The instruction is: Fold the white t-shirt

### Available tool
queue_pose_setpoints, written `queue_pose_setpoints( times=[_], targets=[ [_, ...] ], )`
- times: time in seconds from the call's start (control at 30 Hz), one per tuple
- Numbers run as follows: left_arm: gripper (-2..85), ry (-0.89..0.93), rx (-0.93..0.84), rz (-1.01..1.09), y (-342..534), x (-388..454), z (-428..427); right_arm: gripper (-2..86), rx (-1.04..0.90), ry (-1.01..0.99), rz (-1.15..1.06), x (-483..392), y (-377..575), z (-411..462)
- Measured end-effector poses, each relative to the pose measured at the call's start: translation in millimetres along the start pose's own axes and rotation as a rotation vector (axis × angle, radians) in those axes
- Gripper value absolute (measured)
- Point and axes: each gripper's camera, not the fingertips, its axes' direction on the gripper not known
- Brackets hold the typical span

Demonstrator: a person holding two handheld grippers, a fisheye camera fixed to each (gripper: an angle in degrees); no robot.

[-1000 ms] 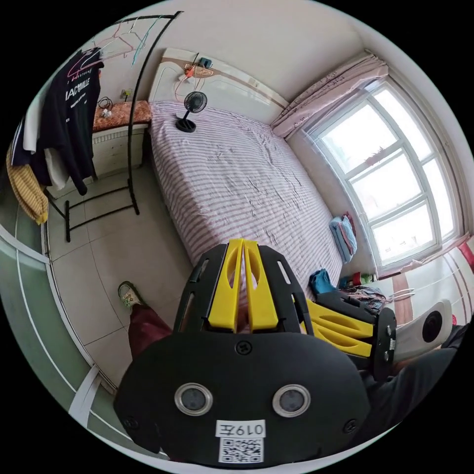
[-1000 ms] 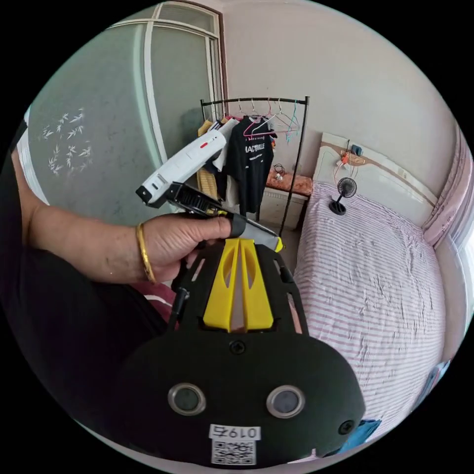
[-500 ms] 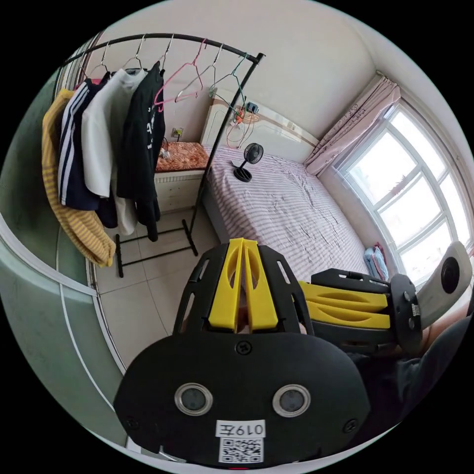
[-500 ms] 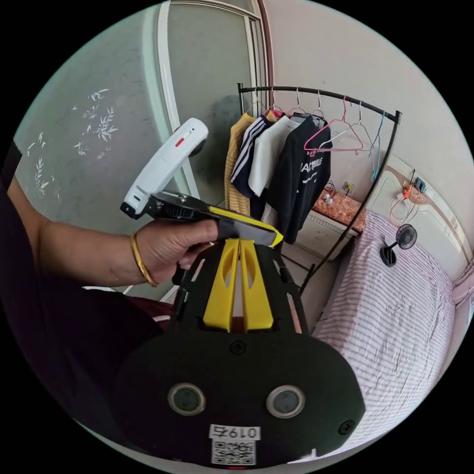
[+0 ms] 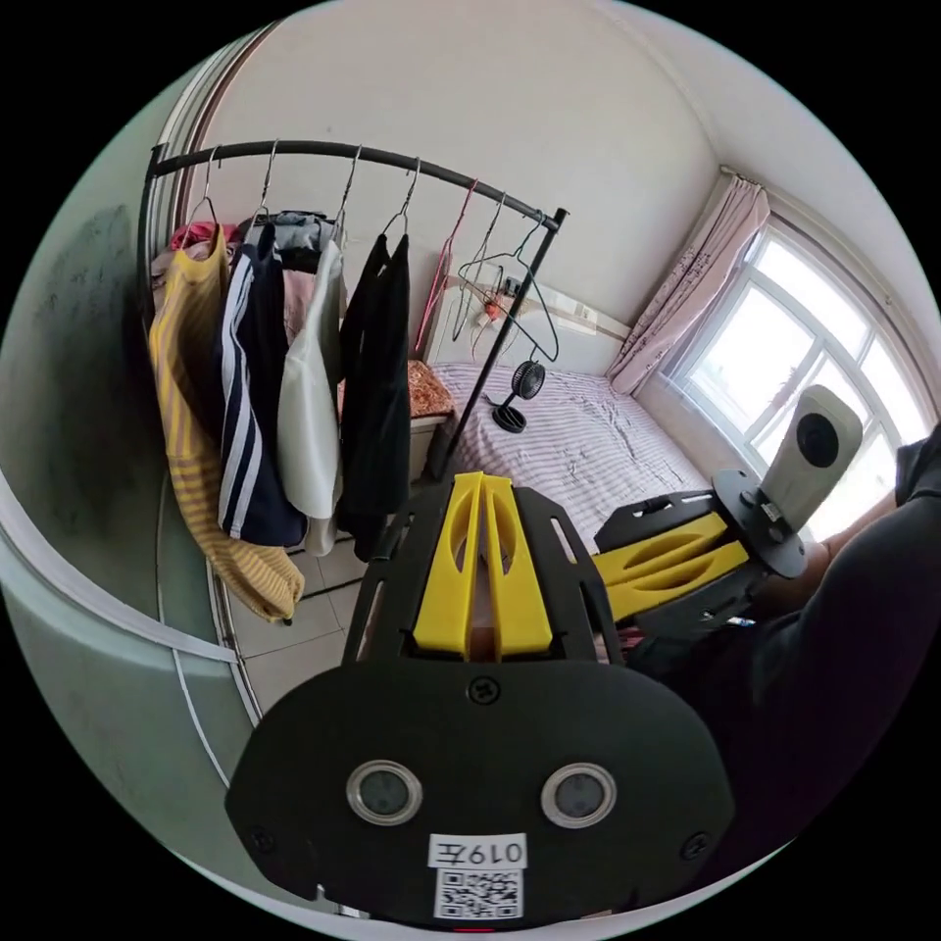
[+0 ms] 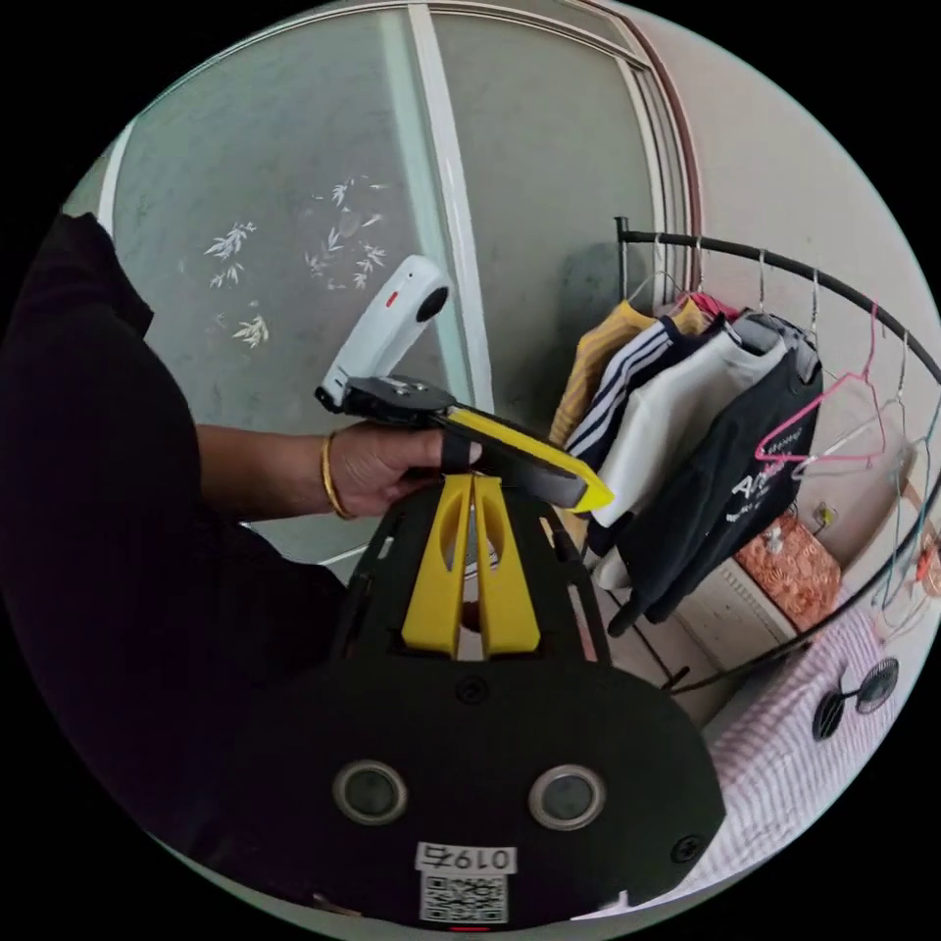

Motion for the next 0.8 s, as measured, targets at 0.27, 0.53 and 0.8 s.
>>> queue_pose_setpoints(
  times=[0.27, 0.53, 0.8],
  targets=[
    [0.7, -0.192, 0.165, 0.082, -10.9, -88.1, -9.9, -0.7, 0.109, -0.037, -0.082, 54.5, -36.2, 41.5],
    [0.8, -0.271, 0.208, 0.17, -16.0, -204.1, -13.5, 4.7, 0.255, 0.441, 0.076, 85.9, -76.6, 73.0],
    [0.8, -0.122, 0.248, 0.35, -30.1, -303.9, -27.6, 8.0, 0.269, 0.886, 0.35, 94.5, -130.0, 150.1]
  ],
)
